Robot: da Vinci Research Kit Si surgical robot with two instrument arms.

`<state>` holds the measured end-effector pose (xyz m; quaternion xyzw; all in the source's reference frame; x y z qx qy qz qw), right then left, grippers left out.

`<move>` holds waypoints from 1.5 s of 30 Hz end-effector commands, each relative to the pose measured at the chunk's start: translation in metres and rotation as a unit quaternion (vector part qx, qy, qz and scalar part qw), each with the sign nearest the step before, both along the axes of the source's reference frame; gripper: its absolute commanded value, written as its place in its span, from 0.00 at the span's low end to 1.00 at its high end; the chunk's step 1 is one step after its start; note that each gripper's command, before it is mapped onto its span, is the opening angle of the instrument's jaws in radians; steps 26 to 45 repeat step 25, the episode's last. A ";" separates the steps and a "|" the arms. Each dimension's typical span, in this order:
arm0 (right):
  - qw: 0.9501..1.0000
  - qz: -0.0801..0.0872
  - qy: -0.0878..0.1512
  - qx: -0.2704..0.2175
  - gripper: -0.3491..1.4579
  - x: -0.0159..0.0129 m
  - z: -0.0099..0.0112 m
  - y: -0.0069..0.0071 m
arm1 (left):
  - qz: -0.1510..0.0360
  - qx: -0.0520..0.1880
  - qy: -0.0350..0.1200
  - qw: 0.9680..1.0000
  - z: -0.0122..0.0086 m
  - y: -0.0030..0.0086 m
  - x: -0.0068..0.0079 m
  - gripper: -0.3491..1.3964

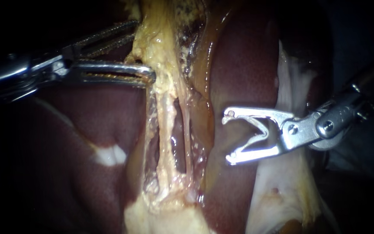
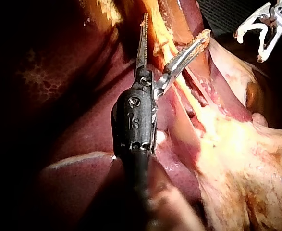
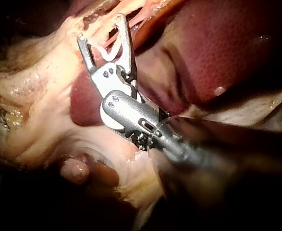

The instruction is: Grabbing gallbladder

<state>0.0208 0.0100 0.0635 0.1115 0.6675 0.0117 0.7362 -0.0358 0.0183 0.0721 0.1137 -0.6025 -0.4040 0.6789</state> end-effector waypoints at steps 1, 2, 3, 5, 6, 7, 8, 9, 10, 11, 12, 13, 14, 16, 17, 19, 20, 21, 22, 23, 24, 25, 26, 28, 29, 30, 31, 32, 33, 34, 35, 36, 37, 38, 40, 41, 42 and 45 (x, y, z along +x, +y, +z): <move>1.000 0.000 0.000 0.000 0.52 0.0000 0.0000 0.0000 | -0.002 0.005 -0.001 1.000 0.0001 0.0000 -0.0001 0.62; 1.000 0.000 0.000 0.000 0.52 0.0000 0.0000 0.0000 | -0.004 0.011 -0.003 1.000 0.0002 0.0001 -0.0001 0.60; 1.000 0.000 0.000 0.000 0.52 0.0000 0.0000 0.0000 | -0.005 0.013 -0.004 1.000 0.0004 0.0001 -0.0002 0.58; 1.000 0.000 0.000 0.000 0.52 0.0000 0.0000 0.0000 | -0.007 0.018 -0.007 1.000 0.0005 0.0002 -0.0002 0.51; 1.000 0.000 0.000 0.000 0.52 0.0000 0.0000 0.0000 | -0.008 0.021 -0.008 1.000 0.0006 0.0002 -0.0001 0.46; 1.000 0.000 0.000 0.000 0.52 0.0000 0.0000 0.0000 | -0.009 0.027 -0.009 1.000 0.0006 0.0002 0.0001 0.37; 1.000 0.000 0.000 0.000 0.52 0.0000 0.0000 0.0000 | -0.008 0.027 -0.007 1.000 0.0006 0.0002 0.0002 0.28; 1.000 0.000 0.000 0.000 0.52 0.0000 0.0000 0.0000 | -0.006 0.028 -0.004 1.000 0.0006 0.0002 0.0004 0.16; 1.000 0.000 0.000 0.000 0.52 0.0000 0.0000 0.0000 | -0.004 0.033 -0.001 0.999 0.0006 0.0001 0.0006 0.00; 1.000 0.000 0.000 0.000 0.52 0.0000 0.0000 0.0000 | -0.003 0.036 0.000 0.999 0.0006 0.0001 0.0009 0.00; 1.000 0.000 0.000 0.000 0.52 0.0000 0.0000 0.0000 | 0.000 0.041 0.002 0.999 0.0005 0.0000 0.0011 0.00; 1.000 0.000 0.000 0.000 0.52 0.0000 0.0000 0.0000 | 0.004 0.045 0.003 0.999 0.0005 0.0000 0.0014 0.00; 1.000 0.000 0.000 0.000 0.52 0.0000 0.0000 0.0000 | 0.006 0.046 0.005 0.999 0.0004 0.0000 0.0015 0.00; 1.000 0.000 0.000 0.000 0.52 0.0000 0.0000 0.0000 | 0.009 0.051 0.010 0.999 0.0004 0.0000 0.0017 0.00; 1.000 0.000 0.000 0.000 0.52 0.0000 0.0000 0.0000 | 0.010 0.052 0.011 0.999 0.0003 0.0000 0.0017 0.00; 1.000 0.000 0.000 0.000 0.52 0.0000 0.0000 -0.0001 | 0.009 0.052 0.011 0.999 0.0003 -0.0001 0.0018 0.00; 1.000 0.000 0.000 0.000 0.52 0.0000 0.0000 -0.0001 | 0.009 0.052 0.011 0.999 0.0003 -0.0001 0.0017 0.00; 1.000 0.000 0.000 0.000 0.52 0.0000 0.0000 -0.0001 | 0.009 0.052 0.011 0.999 0.0002 -0.0001 0.0017 0.00; 1.000 0.000 0.000 0.000 0.52 0.0000 0.0000 -0.0001 | 0.009 0.052 0.011 0.999 0.0002 -0.0002 0.0017 0.00; 1.000 0.000 0.000 0.000 0.52 0.0000 0.0000 -0.0001 | 0.009 0.052 0.012 0.999 0.0002 -0.0002 0.0017 0.00; 1.000 0.000 0.000 0.000 0.52 0.0000 0.0000 -0.0001 | 0.009 0.052 0.012 0.999 0.0001 -0.0002 0.0017 0.00; 1.000 0.000 0.000 0.000 0.52 0.0000 0.0000 -0.0001 | 0.009 0.052 0.012 0.999 0.0001 -0.0002 0.0017 0.00; 1.000 0.000 0.000 0.000 0.52 0.0000 0.0000 -0.0001 | 0.009 0.052 0.012 0.999 0.0001 -0.0002 0.0017 0.00; 1.000 0.000 0.000 0.000 0.52 0.0000 0.0000 -0.0001 | 0.009 0.052 0.012 0.999 0.0001 -0.0002 0.0017 0.00; 1.000 0.000 0.000 0.000 0.52 0.0000 0.0000 -0.0001 | 0.009 0.052 0.012 0.999 0.0001 -0.0002 0.0017 0.00; 1.000 0.000 0.000 0.000 0.52 0.0000 0.0000 -0.0001 | 0.009 0.052 0.012 0.999 0.0001 -0.0002 0.0017 0.00; 1.000 0.000 0.000 0.000 0.52 0.0000 0.0000 -0.0001 | 0.009 0.052 0.012 0.999 0.0001 -0.0002 0.0017 0.00; 1.000 0.000 0.000 0.000 0.52 0.0000 0.0000 -0.0001 | 0.009 0.052 0.012 0.999 0.0001 -0.0002 0.0017 0.00; 1.000 0.000 0.000 0.000 0.52 0.0000 0.0000 -0.0001 | 0.009 0.052 0.012 0.999 0.0001 -0.0002 0.0017 0.00; 1.000 0.000 0.000 0.000 0.52 0.0000 0.0000 -0.0001 | 0.009 0.052 0.012 0.999 0.0001 -0.0002 0.0017 0.00; 1.000 0.000 0.000 0.000 0.52 0.0000 0.0000 -0.0001 | 0.009 0.052 0.012 0.999 0.0001 -0.0002 0.0017 0.00; 1.000 0.000 0.000 0.000 0.52 0.0000 0.0000 -0.0001 | 0.009 0.052 0.012 0.999 0.0001 -0.0002 0.0017 0.00; 1.000 0.000 0.000 0.000 0.52 0.0000 0.0000 -0.0001 | 0.009 0.052 0.012 0.999 0.0001 -0.0002 0.0017 0.00; 1.000 0.000 0.000 0.000 0.52 0.0000 0.0000 -0.0001 | 0.009 0.052 0.012 0.999 0.0001 -0.0002 0.0017 0.00; 1.000 0.000 0.000 0.000 0.52 0.0000 0.0000 -0.0001 | 0.009 0.052 0.012 0.999 0.0001 -0.0002 0.0017 0.00; 1.000 0.000 0.000 0.000 0.52 0.0000 0.0000 -0.0001 | 0.009 0.052 0.012 0.999 0.0001 -0.0002 0.0017 0.00; 1.000 0.000 0.000 0.000 0.52 0.0000 0.0000 -0.0001 | 0.009 0.052 0.012 0.999 0.0001 -0.0002 0.0017 0.00; 1.000 0.000 0.000 0.000 0.52 0.0000 0.0000 -0.0001 | 0.009 0.052 0.012 0.999 0.0001 -0.0002 0.0017 0.00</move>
